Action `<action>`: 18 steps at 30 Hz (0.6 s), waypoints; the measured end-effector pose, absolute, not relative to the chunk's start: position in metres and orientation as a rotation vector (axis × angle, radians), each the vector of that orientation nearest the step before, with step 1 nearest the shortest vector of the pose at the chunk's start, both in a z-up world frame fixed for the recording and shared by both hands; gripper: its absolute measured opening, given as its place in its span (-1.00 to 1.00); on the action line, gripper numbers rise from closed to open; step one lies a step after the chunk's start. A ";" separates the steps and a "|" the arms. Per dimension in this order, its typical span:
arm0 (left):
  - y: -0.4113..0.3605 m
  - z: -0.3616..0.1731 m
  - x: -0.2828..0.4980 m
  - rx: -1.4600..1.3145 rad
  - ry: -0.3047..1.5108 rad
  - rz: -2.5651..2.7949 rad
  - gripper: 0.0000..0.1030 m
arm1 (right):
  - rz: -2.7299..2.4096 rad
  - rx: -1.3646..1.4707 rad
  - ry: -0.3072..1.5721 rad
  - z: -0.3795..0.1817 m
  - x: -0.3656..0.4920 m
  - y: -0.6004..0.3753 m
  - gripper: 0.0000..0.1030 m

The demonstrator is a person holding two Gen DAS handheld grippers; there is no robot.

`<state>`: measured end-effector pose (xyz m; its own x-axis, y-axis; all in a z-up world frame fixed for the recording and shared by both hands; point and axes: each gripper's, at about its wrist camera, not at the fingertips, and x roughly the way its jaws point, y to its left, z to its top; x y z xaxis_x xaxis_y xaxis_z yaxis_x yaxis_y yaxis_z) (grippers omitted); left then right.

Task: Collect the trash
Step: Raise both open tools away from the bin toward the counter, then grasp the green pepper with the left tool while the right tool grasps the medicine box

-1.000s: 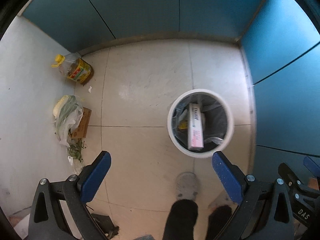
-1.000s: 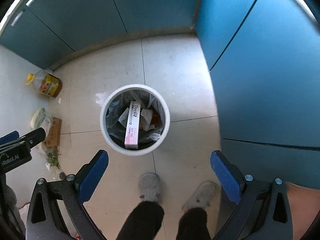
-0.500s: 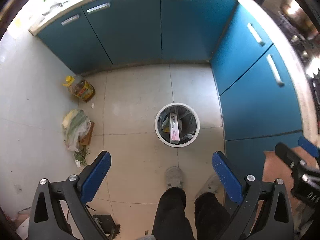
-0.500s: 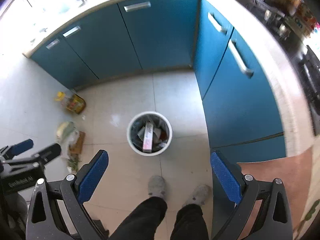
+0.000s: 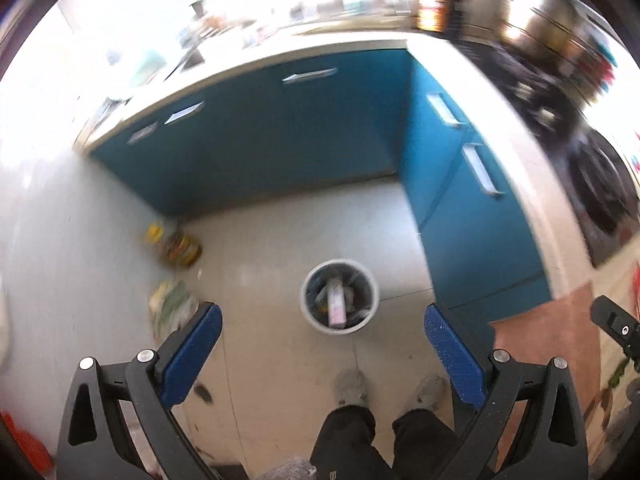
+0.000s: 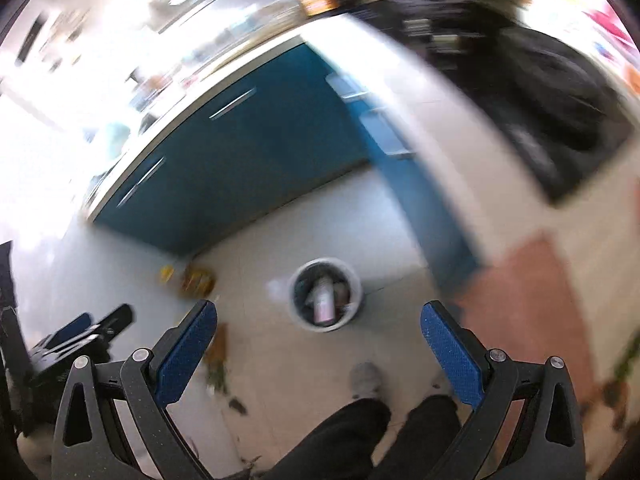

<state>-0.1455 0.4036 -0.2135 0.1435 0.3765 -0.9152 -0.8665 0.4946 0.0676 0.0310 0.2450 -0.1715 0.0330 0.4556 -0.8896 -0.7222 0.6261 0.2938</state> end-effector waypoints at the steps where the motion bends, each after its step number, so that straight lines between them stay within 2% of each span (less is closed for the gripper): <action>1: 0.394 -0.210 -0.120 -0.521 1.087 0.932 1.00 | 0.853 -0.236 1.236 -0.168 0.051 0.220 1.00; 6: 0.331 -0.214 -0.006 -0.427 1.147 0.712 1.00 | 0.522 -0.090 1.267 -0.175 0.140 0.091 1.00; 10: 0.242 -0.232 0.098 -0.333 1.239 0.441 1.00 | 0.288 0.007 1.289 -0.189 0.192 -0.017 1.00; 15: 0.119 -0.271 0.187 -0.220 1.379 0.120 1.00 | 0.094 0.074 1.297 -0.204 0.240 -0.126 1.00; 17: 0.073 -0.291 0.213 -0.158 1.435 0.025 0.90 | 0.059 0.093 1.305 -0.209 0.255 -0.156 1.00; 18: 0.056 -0.300 0.223 -0.132 1.462 -0.001 0.65 | 0.051 0.109 1.311 -0.213 0.259 -0.167 1.00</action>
